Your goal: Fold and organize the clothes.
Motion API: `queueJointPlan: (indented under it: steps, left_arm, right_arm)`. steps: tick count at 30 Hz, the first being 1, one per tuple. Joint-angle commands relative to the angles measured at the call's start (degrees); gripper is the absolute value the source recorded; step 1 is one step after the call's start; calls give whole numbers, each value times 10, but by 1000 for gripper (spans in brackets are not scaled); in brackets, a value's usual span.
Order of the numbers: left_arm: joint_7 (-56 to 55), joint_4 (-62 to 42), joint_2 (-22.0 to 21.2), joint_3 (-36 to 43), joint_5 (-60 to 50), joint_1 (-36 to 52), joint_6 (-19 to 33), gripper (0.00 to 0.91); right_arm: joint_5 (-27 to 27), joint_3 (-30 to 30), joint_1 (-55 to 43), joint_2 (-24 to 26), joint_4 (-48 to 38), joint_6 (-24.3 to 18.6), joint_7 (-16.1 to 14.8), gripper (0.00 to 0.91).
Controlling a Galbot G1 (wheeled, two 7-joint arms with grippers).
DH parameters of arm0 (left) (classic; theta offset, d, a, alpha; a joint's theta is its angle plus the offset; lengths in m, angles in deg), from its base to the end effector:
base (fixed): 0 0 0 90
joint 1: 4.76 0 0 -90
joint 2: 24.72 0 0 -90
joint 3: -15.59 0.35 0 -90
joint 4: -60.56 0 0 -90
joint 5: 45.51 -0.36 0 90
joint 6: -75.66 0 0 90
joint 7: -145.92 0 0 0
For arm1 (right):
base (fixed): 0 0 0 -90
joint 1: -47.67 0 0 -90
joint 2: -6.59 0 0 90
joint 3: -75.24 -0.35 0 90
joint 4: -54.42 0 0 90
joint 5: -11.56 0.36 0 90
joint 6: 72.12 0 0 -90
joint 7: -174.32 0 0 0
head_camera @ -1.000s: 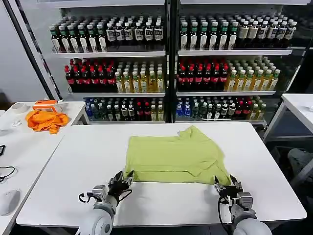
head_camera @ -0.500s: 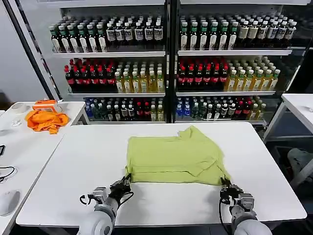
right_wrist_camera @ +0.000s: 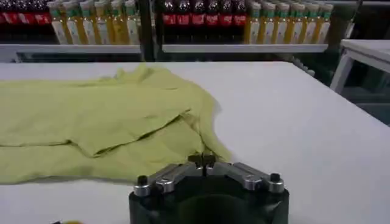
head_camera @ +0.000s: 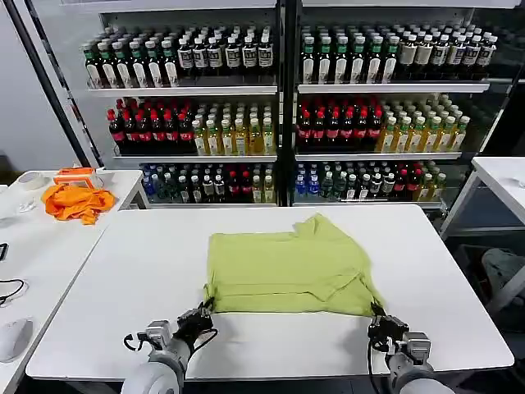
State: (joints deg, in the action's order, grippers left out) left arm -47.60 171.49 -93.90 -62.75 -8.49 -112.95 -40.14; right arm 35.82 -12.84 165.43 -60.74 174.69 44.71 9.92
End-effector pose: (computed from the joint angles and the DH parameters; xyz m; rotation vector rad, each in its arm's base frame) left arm 0.2407 0.0152 -0.3223 -0.1969 -2.5589 0.3026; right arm 0.2007 -0.0553 -0.2859 -0.0366 -2.6650 0.0367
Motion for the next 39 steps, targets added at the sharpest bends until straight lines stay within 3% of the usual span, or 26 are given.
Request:
queueJointPlan:
  steps: [1,9,15,16,17,18,29,36,37,39]
  left_arm:
    - [1,61,18,-17,0,-73,3,20]
    - [2,106,46,-34,-2,-133,6,20]
    - [1,93,51,-37,-3,-123,5,20]
    - [1,92,51,-37,-3,-121,5,20]
    - [1,90,51,-38,-3,-118,5,20]
    - [1,85,51,-37,-3,-114,5,20]
    - [0,58,54,-36,-3,-87,3,20]
    - [0,55,49,-34,-7,-85,2,20]
    - [0,55,49,-34,-7,-85,2,20]
    - [0,54,49,-34,-7,-85,2,20]
  right_arm:
    - [-27,-3,93,0,80,-1,3,0]
    - [-53,-10,164,-6,120,0,7,0]
    - [-56,-25,119,3,96,4,11,30]
    - [-55,-26,115,3,93,5,11,605]
    - [-52,-30,99,5,86,9,12,806]
    - [-42,-33,82,9,77,11,10,907]
    - [21,-5,-13,7,-16,6,-2,907]
    - [31,17,-40,-6,-64,2,-3,907]
    - [34,18,-41,-7,-67,-1,-2,665]
    - [35,20,-43,-8,-70,-6,-1,292]
